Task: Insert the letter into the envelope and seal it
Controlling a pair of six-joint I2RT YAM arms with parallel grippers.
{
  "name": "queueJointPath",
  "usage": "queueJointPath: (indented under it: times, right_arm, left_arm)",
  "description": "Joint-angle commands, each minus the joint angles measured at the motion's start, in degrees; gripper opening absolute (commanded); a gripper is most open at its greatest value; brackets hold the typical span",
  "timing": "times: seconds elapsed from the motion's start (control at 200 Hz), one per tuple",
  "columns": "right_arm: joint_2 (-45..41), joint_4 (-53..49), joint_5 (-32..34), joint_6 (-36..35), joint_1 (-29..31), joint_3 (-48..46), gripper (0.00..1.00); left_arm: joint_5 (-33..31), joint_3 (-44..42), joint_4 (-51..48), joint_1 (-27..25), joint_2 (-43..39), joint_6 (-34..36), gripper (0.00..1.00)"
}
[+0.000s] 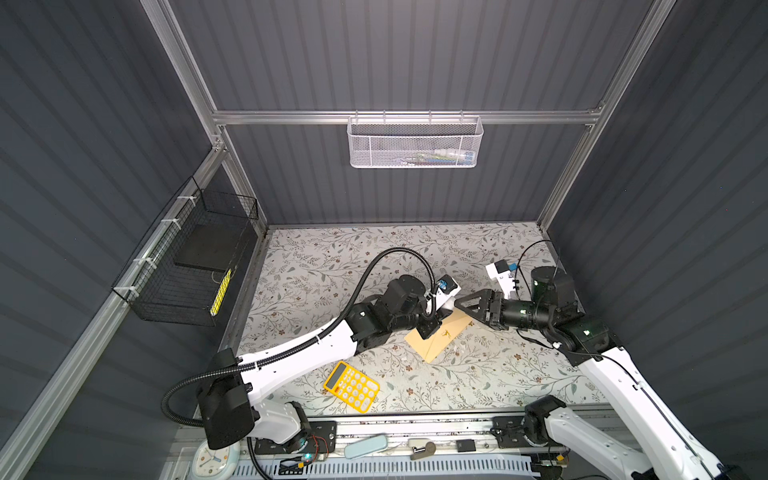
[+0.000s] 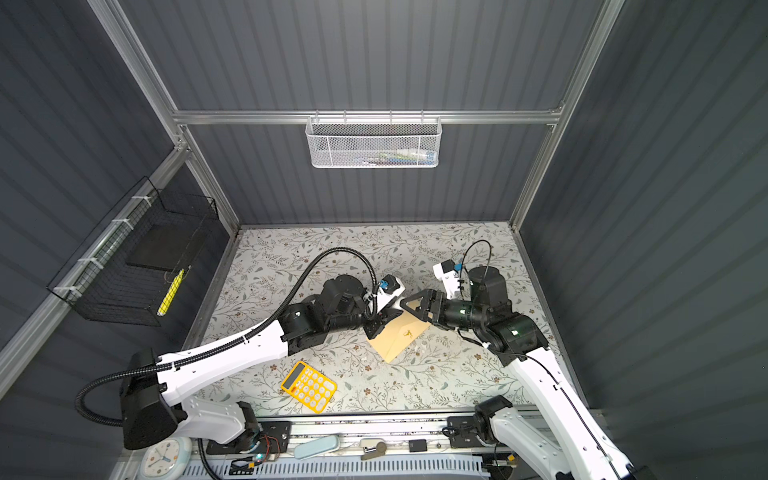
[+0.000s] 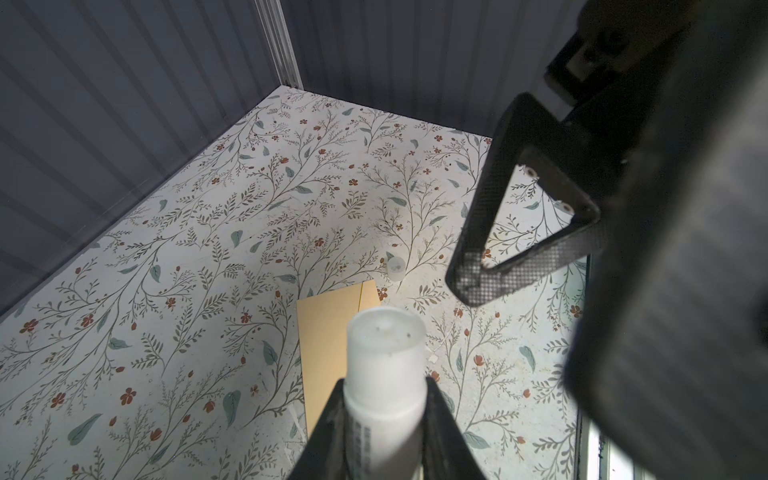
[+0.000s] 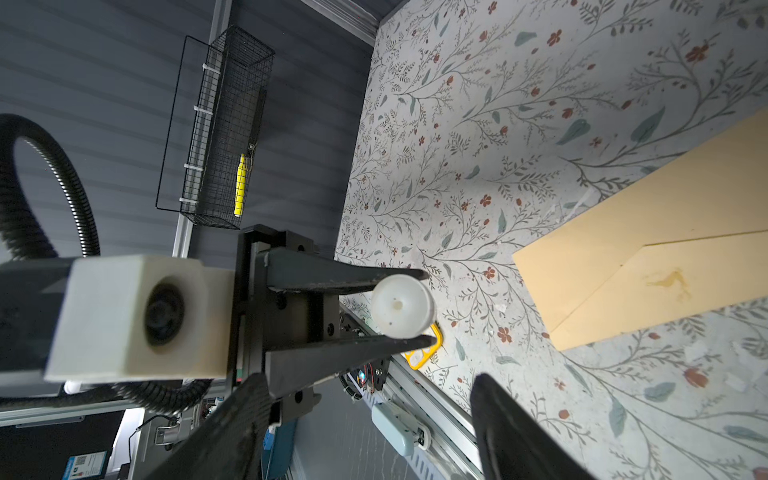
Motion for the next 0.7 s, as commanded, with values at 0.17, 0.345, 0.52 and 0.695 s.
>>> queueJointPath:
  times: [0.17,0.345,0.52,0.695]
  right_arm:
    - [1.3,5.8,0.0,2.7,1.2,-2.8,0.70]
    - [2.1,7.1,1.1,3.5,1.9,-3.4,0.62]
    - [2.3,7.2,2.0,3.7,2.7,-4.3,0.52]
    - [1.9,6.6,2.8,3.8,3.1,-5.1,0.41]
  left_arm:
    - [1.9,2.3,1.9,-1.3,0.8,1.3,0.00]
    - [1.2,2.4,1.9,-2.1,1.3,1.4,0.00]
    - [0.6,2.6,2.1,-2.5,1.8,1.5,0.00]
    - [-0.2,2.7,2.4,-2.6,2.0,1.6,0.00]
